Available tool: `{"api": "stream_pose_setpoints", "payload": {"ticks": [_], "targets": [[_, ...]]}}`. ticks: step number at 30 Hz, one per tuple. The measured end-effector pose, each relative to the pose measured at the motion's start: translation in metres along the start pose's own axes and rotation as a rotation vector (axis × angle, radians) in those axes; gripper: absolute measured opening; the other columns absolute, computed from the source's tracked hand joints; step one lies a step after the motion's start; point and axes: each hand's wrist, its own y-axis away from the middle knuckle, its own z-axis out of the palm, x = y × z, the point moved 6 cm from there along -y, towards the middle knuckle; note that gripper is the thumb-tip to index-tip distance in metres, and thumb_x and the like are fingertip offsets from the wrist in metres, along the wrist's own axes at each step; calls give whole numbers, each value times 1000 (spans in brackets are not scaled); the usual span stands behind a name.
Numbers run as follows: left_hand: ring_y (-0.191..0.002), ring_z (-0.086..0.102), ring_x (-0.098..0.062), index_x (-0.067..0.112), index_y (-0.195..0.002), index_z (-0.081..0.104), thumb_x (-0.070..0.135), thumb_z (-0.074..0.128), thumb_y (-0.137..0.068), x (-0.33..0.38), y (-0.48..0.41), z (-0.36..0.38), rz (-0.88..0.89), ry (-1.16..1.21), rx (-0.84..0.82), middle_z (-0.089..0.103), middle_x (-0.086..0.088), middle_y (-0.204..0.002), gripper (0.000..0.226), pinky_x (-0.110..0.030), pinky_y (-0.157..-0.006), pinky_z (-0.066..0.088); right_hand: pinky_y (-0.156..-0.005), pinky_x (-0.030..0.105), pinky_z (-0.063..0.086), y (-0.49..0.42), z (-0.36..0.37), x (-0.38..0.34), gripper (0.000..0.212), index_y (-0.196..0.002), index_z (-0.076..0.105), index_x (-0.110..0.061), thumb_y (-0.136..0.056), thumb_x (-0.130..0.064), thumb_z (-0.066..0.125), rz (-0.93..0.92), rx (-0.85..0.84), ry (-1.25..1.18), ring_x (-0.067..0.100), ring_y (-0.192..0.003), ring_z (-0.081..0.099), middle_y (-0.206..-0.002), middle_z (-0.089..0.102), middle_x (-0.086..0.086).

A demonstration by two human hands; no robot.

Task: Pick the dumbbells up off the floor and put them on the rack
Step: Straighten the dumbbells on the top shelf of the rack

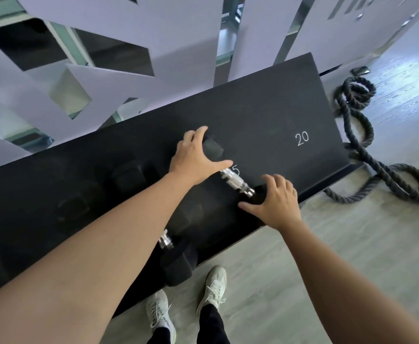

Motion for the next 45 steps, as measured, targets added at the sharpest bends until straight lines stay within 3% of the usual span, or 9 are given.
{"api": "stream_pose_setpoints", "payload": {"ticks": [3,9,18,27,40,45], "targets": [[-122,45,-32,27,-145,26,57,84,-60,-4,-4,16,-64,-94,45,36,-8,-142,108,-45,-87,47,-107,47,39,-1,18,17,107,-145,37,-21,-59,-71,78,34,-157,-25,37,-130,43,-146,45,9],[-113,54,-34,19,-139,41,40,90,-59,1,-15,14,-58,-61,139,48,-10,-135,96,-47,-91,47,-109,43,37,-2,28,20,114,-147,33,-25,-52,-56,88,60,-193,-217,37,-131,37,-146,42,8],[-116,55,-31,22,-141,41,40,88,-61,47,-61,24,129,-204,-42,52,-5,-136,94,-43,-91,45,-97,41,45,9,38,24,100,-142,36,-23,-60,-56,83,211,-197,-337,31,-124,43,-133,47,2],[-114,54,-32,24,-141,39,40,86,-63,52,-63,23,176,-266,-129,51,-6,-134,93,-46,-91,47,-95,41,48,21,42,9,101,-142,35,-21,-61,-62,80,265,-234,-324,32,-115,52,-125,51,6],[-116,47,-30,26,-145,30,46,82,-68,44,-59,26,203,-299,-135,42,-5,-139,95,-40,-83,45,-98,40,47,27,44,7,99,-140,38,-20,-61,-61,81,258,-139,-336,28,-116,51,-129,51,4],[-124,45,-27,28,-147,28,49,80,-71,45,-50,10,207,-268,-205,40,-2,-144,95,-45,-90,47,-101,44,46,23,30,4,105,-142,35,-22,-61,-74,75,263,-273,-222,34,-124,51,-137,50,6]]}}
